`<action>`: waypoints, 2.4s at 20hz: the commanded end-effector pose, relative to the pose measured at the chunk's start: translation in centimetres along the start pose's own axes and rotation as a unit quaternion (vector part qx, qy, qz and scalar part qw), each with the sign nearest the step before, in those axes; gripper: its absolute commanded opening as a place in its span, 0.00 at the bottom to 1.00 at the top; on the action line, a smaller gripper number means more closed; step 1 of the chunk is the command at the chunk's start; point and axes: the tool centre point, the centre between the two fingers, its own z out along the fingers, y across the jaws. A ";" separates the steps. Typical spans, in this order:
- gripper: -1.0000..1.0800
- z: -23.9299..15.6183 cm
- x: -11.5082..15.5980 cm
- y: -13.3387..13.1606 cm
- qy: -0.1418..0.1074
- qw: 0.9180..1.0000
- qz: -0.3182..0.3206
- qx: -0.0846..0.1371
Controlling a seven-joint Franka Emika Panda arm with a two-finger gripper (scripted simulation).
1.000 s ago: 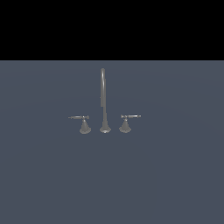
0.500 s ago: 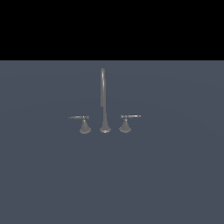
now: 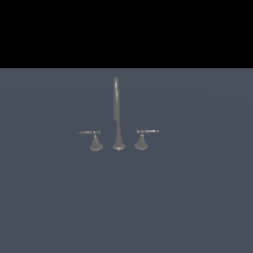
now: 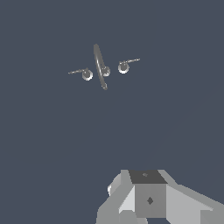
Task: Turn on the faucet by rotating a designated handle.
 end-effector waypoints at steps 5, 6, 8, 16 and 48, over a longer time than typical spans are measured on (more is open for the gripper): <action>0.00 2.0 3.4 -2.2 -0.018 0.998 0.042 0.036; 0.00 2.5 4.1 -2.6 -0.022 0.998 0.051 0.042; 0.00 3.5 5.4 -3.5 -0.030 0.996 0.071 0.054; 0.00 8.2 10.5 -7.3 -0.067 0.981 0.161 0.085; 0.00 34.1 23.2 -17.4 -0.057 0.830 0.555 0.014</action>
